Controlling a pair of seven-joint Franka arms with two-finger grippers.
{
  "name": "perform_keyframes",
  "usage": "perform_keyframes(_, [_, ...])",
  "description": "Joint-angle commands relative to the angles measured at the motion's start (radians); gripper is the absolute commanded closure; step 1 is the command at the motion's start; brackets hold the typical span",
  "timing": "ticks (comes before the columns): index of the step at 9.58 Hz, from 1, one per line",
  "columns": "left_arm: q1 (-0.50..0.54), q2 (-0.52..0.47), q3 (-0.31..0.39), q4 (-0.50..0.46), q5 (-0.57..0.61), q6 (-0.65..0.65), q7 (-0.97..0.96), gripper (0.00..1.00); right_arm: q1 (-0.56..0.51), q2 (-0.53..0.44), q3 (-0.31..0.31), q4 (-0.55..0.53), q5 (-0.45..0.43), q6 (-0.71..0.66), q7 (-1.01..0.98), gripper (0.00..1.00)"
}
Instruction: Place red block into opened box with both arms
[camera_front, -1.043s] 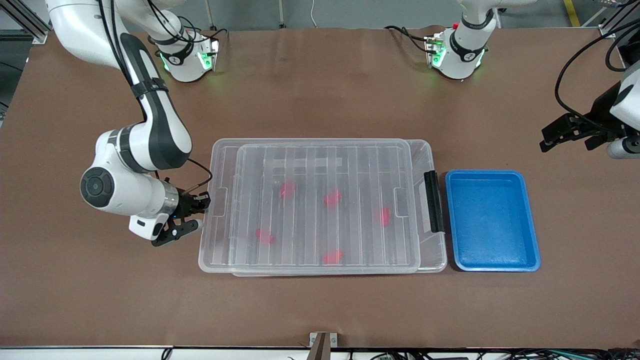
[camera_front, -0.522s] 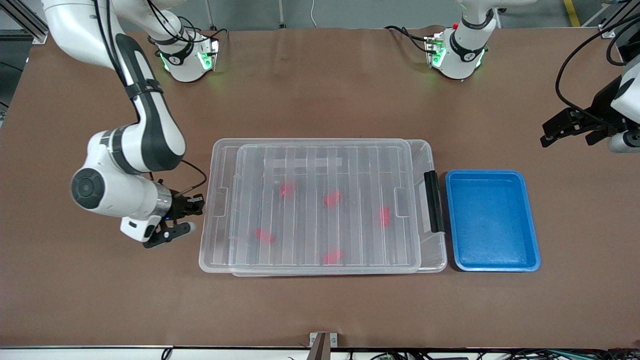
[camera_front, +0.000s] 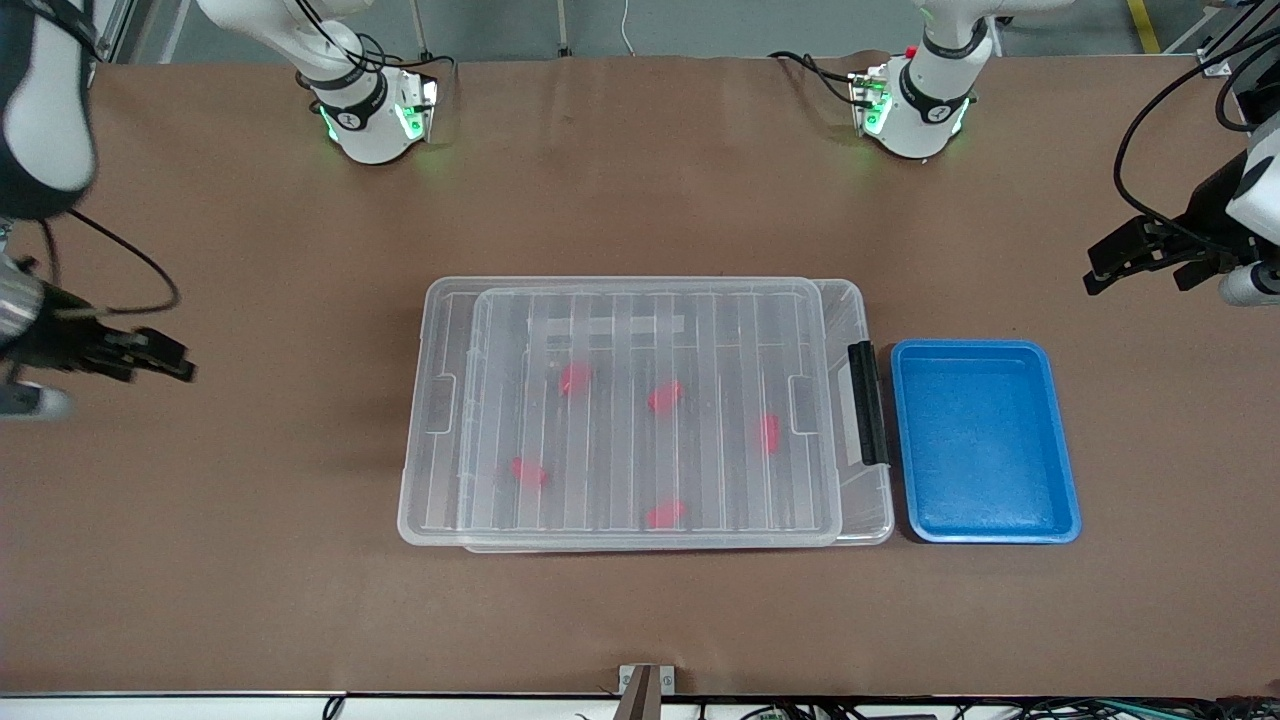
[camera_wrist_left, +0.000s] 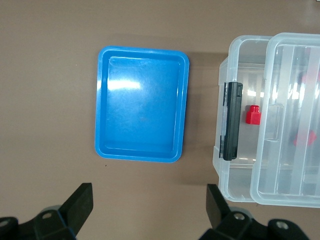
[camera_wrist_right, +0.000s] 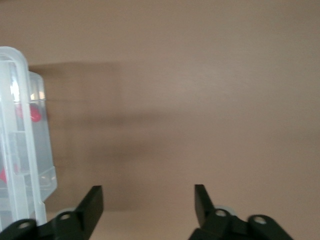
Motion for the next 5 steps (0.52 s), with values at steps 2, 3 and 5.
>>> perform_keyframes(2, [0.003, -0.005, 0.001, -0.035, -0.006, 0.005, 0.006, 0.0, -0.238, -0.173, 0.176, -0.044, -0.04, -0.157, 0.026, 0.0])
perform_keyframes(3, [0.003, -0.005, 0.001, -0.035, -0.005, 0.005, 0.006, 0.0, -0.32, -0.204, 0.279, -0.046, -0.046, -0.205, 0.04, 0.0])
perform_keyframes(5, [0.003, -0.005, 0.001, -0.035, -0.005, 0.005, 0.006, 0.0, -0.327, -0.209, 0.311, -0.041, -0.069, -0.208, 0.112, 0.0])
